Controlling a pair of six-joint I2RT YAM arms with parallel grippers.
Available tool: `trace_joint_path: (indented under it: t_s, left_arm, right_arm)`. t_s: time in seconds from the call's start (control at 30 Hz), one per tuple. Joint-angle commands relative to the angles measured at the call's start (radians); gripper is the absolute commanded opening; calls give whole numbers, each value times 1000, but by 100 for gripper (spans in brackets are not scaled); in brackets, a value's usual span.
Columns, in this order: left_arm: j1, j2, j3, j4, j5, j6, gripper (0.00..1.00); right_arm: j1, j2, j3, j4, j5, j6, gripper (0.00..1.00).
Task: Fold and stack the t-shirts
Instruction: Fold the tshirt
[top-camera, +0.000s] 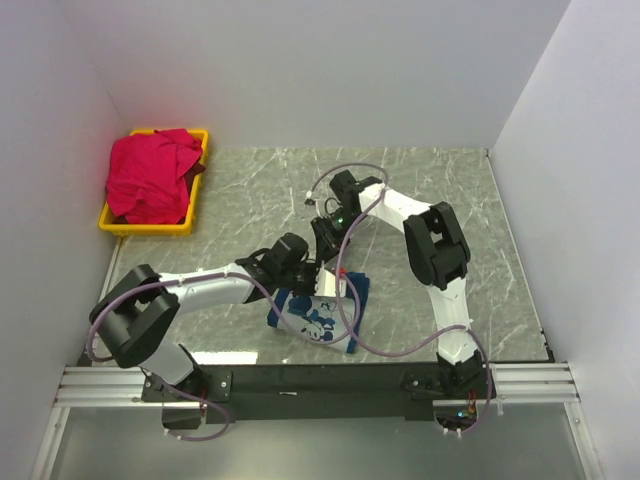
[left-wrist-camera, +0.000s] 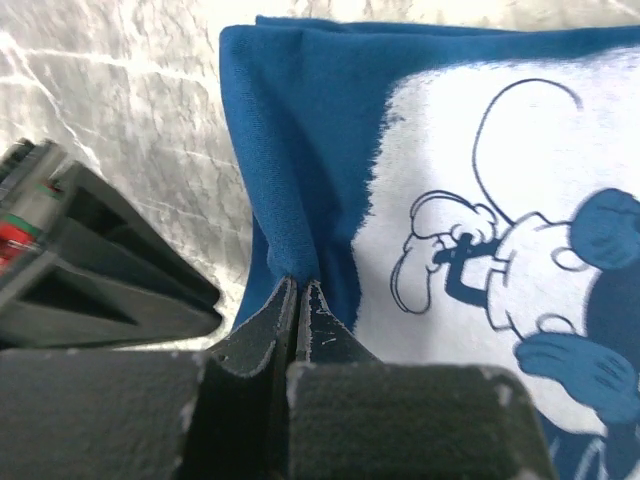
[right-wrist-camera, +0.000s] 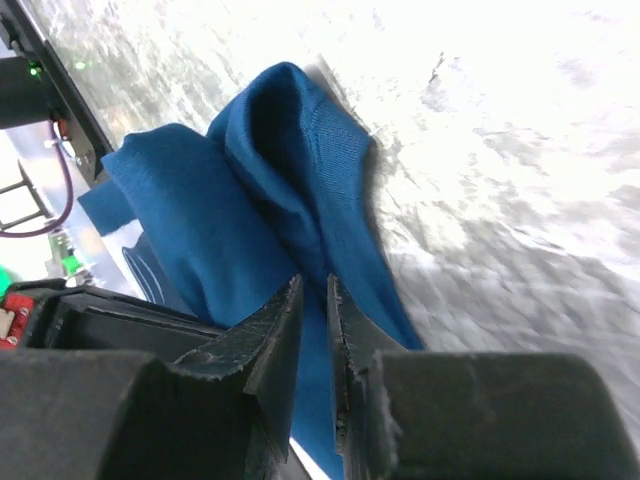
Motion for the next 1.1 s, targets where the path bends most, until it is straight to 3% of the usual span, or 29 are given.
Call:
trace_joint_path:
  t_s: [0.0, 0.23, 0.47, 0.83, 1.07]
  left_arm:
    - [-12, -74, -20, 61, 15, 37, 1]
    - [-47, -127, -45, 98, 13, 84, 1]
    - [-43, -127, -36, 145, -19, 84, 0]
    - [26, -3, -42, 275, 33, 139, 1]
    - [26, 54, -51, 309, 58, 190, 1]
  right_arm:
    - [-28, -33, 39, -44, 40, -45, 23]
    - [3, 103, 123, -73, -78, -57, 21]
    - [30, 176, 94, -47, -98, -54, 20]
    - [27, 150, 71, -61, -124, -80, 21]
    - [23, 110, 106, -78, -14, -78, 21]
